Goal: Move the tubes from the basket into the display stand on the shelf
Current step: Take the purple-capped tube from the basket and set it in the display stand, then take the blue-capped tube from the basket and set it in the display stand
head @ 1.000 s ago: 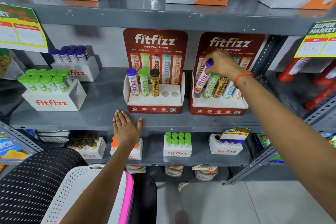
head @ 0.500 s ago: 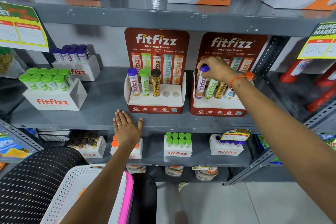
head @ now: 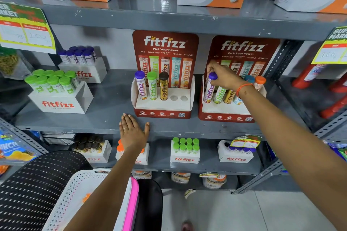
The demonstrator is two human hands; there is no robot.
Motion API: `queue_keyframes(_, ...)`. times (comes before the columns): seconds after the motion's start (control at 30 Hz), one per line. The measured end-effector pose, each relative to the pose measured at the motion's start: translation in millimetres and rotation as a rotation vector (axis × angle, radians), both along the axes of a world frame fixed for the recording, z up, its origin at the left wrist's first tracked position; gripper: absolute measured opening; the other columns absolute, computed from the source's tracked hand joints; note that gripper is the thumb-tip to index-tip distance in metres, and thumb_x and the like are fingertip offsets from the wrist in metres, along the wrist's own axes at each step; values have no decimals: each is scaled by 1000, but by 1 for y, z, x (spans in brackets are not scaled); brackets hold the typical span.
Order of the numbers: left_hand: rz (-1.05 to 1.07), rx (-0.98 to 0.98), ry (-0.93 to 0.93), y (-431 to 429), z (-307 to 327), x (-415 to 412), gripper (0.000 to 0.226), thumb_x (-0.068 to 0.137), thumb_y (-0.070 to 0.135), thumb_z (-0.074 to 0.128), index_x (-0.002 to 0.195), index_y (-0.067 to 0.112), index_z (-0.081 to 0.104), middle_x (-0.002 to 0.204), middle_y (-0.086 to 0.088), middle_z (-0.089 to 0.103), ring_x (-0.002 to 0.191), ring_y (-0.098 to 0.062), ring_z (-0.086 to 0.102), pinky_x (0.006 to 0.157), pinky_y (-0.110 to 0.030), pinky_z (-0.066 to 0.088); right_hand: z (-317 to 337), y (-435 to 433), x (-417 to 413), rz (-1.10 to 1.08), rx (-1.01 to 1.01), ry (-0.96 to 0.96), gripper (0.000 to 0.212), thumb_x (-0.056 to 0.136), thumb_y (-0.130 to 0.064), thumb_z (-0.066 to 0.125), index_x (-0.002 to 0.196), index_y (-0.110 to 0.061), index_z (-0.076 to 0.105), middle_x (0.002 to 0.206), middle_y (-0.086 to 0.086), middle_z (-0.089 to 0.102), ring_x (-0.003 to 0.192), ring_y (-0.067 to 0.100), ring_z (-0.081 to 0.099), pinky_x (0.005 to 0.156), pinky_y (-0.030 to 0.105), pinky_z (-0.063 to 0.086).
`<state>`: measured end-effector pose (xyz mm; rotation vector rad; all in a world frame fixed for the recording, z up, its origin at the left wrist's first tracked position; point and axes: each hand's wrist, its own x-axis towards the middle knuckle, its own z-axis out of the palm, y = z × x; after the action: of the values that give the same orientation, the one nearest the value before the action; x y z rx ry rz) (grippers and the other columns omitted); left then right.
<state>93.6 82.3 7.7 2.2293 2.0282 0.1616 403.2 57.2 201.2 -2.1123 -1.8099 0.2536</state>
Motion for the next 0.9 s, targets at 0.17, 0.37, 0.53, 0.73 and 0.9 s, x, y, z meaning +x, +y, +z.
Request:
queue_keyframes(0.17, -18, 9, -29, 5, 4, 3, 90, 84, 66, 3, 148, 4, -4, 158, -17, -3, 145, -30, -2, 118, -39, 0, -7, -11, -18, -83, 221, -19, 47, 76, -6, 69, 118, -9, 46, 125, 16, 54, 115, 32, 53, 95, 41, 48)
queue_keyframes(0.37, -192, 106, -237, 26, 33, 35, 75, 97, 52, 24, 148, 0, 7, 157, -18, 8, 146, -28, 5, 118, -37, 0, -40, -32, -96, -184, 673, 286, 32, 81, -10, 63, 111, -6, 52, 115, 14, 59, 106, 27, 57, 90, 34, 51)
queue_keyframes(0.53, -336, 307, -418, 9, 56, 63, 66, 93, 38, 30, 139, -8, 32, 147, -26, 32, 138, -36, 30, 115, -41, 18, -78, -30, -130, -133, 593, 356, 31, 80, -14, 58, 108, -1, 57, 110, 17, 62, 105, 30, 57, 93, 32, 43)
queue_keyframes(0.73, -324, 288, -447, -12, 30, 52, 62, 93, 39, 34, 137, -5, 38, 144, -23, 40, 135, -34, 37, 114, -41, 23, -118, -21, -130, -155, 255, 365, 33, 77, -7, 67, 108, 1, 57, 114, 23, 59, 107, 37, 53, 92, 43, 42)
queue_keyframes(0.9, -164, 144, -403, -41, -6, 20, 70, 93, 46, 24, 138, -7, 37, 144, -24, 39, 134, -36, 38, 112, -47, 26, -153, -24, -126, -132, -93, 239, 44, 80, -19, 66, 118, 0, 52, 123, 25, 52, 115, 41, 46, 98, 44, 40)
